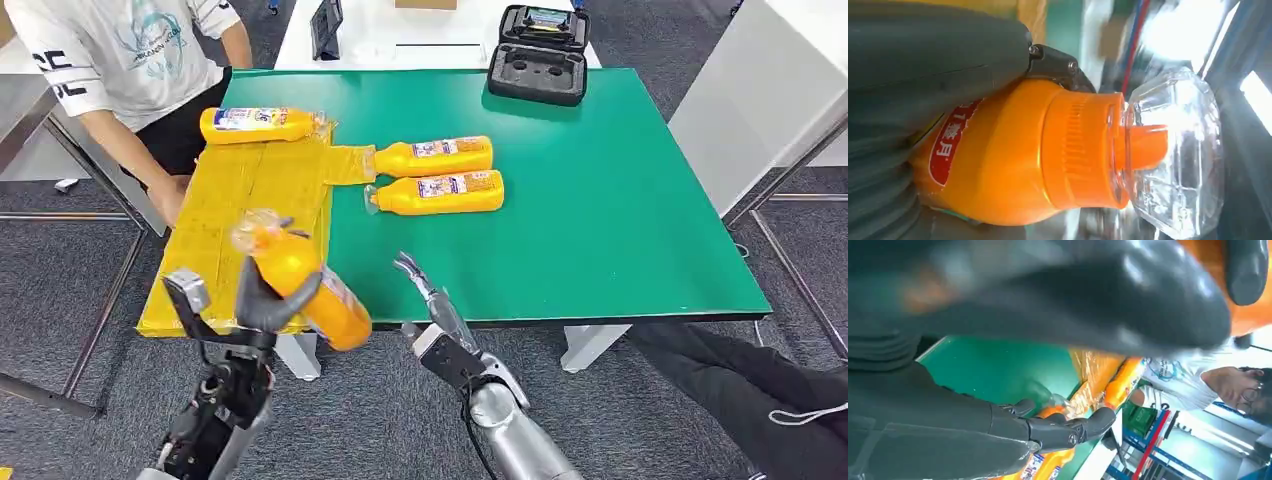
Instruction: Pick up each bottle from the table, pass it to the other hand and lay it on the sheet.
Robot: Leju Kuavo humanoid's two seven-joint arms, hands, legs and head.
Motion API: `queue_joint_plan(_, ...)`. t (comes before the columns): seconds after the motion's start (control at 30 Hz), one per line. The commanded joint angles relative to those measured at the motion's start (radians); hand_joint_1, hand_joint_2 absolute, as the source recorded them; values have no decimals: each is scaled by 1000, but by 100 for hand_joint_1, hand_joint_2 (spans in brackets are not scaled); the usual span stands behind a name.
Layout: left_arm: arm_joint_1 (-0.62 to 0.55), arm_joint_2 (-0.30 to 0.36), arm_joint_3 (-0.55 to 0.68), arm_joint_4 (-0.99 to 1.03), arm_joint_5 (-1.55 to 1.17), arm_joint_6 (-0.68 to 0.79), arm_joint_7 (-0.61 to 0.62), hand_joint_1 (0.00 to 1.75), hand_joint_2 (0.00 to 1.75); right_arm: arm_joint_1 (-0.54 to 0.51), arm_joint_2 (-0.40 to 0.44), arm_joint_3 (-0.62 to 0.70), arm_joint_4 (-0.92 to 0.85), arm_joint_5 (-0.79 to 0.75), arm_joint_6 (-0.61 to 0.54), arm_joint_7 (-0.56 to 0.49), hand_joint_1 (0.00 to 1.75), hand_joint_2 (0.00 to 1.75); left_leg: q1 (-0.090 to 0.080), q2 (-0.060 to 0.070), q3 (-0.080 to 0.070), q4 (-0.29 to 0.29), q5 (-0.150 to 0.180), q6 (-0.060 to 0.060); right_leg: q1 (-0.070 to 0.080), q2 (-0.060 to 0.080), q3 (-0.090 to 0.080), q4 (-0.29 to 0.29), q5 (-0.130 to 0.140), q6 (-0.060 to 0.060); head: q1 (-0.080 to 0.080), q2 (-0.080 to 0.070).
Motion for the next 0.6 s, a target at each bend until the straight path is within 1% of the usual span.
queue_joint_plan(0.03, -177, 102, 126, -7, -324, 172, 30, 175, 175, -17, -27, 22, -1, -40, 15, 3, 0, 0, 2, 0, 0, 1, 0, -2, 2, -1, 1, 0, 0, -2, 0, 0)
queue_joint_plan(0.07, -176, 101, 125, -6, -324, 172, 30, 175, 175, -17, -27, 23, -1, -40, 15, 3, 0, 0, 2, 0, 2, 1, -1, -2, 2, 0, 3, 1, -1, -2, 0, 0)
queue_joint_plan(0.13, -172, 98, 119, 1, -351, 186, 31, 175, 175, -17, -29, 25, -2, -41, 15, 3, 0, 0, 2, 0, 2, 0, -1, -1, 1, 0, 2, 0, -1, -1, 0, 0)
queue_joint_plan(0.2, -215, 123, 97, 43, -468, 250, 50, 173, 175, -15, -31, 30, -6, -42, 17, 3, 0, 0, 2, 1, 3, 0, -2, -2, 2, 1, 4, 0, -1, -1, 0, 0)
queue_joint_plan(0.3, -300, 135, 92, 129, -538, 252, 95, 175, 175, -2, -28, 24, -23, -46, 14, 8, 0, 0, 2, -2, 2, 1, -1, -2, 2, -2, 3, 1, -2, -1, 1, 0)
queue_joint_plan(0.37, -333, 144, 74, 169, -623, 282, 115, 175, 175, 8, -28, 19, -41, -46, 13, 10, 0, 0, 2, -2, 1, 1, 0, -2, 2, -2, 2, 0, -1, -1, 0, 0)
queue_joint_plan(0.6, -333, 143, 76, 174, -628, 280, 115, 175, 175, 8, -28, 17, -47, -47, 14, 14, 0, 0, 1, 0, 2, 0, -1, -2, 1, 0, 2, 0, -1, -1, 0, 0)
